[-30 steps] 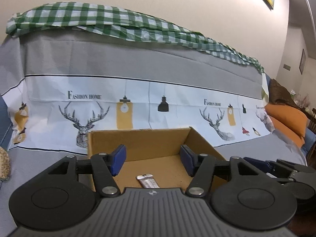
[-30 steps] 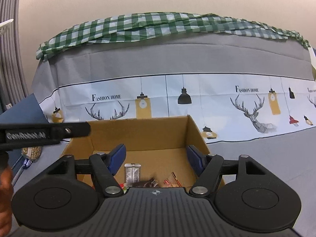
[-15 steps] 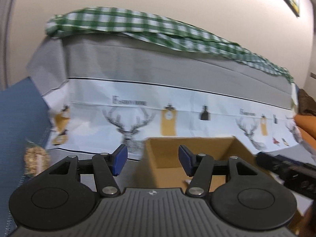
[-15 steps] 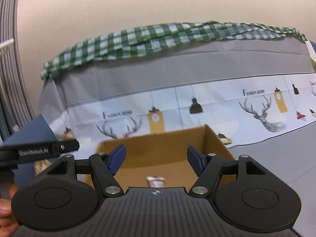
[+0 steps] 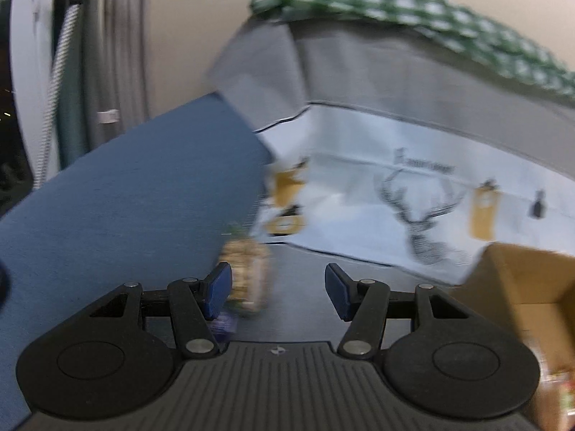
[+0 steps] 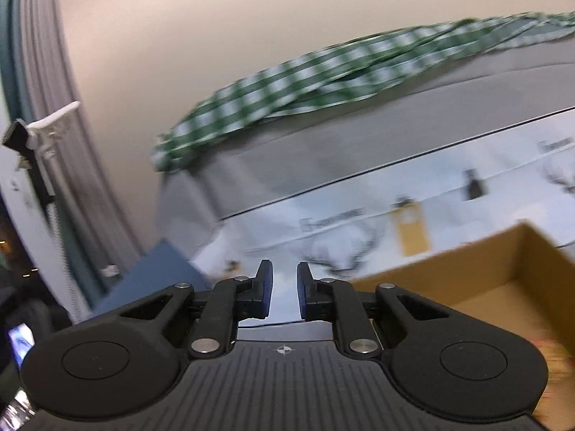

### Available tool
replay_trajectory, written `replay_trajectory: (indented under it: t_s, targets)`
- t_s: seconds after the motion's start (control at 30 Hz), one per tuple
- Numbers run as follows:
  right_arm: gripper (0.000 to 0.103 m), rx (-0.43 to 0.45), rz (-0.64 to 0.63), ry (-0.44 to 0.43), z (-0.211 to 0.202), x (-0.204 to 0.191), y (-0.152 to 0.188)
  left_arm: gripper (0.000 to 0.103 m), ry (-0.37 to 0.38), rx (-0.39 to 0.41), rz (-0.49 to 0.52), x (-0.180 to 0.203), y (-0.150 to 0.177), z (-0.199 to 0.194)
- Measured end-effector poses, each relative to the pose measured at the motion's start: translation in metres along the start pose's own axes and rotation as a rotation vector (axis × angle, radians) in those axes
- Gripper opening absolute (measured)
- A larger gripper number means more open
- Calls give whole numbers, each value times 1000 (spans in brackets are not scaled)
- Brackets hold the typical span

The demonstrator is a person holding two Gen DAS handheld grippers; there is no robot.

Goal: Organize snacks
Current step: 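Move both tools back to the remaining snacks, then grasp the purple candy bar with left tool while right tool approaches the round nut cake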

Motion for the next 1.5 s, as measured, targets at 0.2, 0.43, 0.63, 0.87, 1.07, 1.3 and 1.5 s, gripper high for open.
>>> replay_trajectory:
  t_s: [0.2,0.43,0.63,0.87,1.07,1.3,1.5]
  targets:
    - [34,-82,80,15,41,0,28,68,-102,-56,95,-7,-1,43]
    - [36,-132,158,46,61,12,40,69,-211,-66,305,23,6,90]
    - [38,-142,181,60,66,19,40,69,-308,-41,482,41,22,122]
    - [40,-145,230,110,69,34,37,38,-280,-25,439,34,14,121]
    - [41,-140,243,120,65,37,35,26,-136,-56,287,25,-3,109]
    - [41,-114,229,136,60,36,31,28,373,-287,-241,-17,-17,96]
    - [41,-117,217,142,62,34,33,46,140,-282,-131,-15,-13,101]
Point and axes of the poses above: each gripper's, at about its wrist camera, not at the fingertips, and z roughly the way its jaws point, x to its right, y to its underside, the point moved 1 cm from there along z, roughly the way its jaws point, and after that the axes turned 3 degrees about -x, right-handed, at the moved point
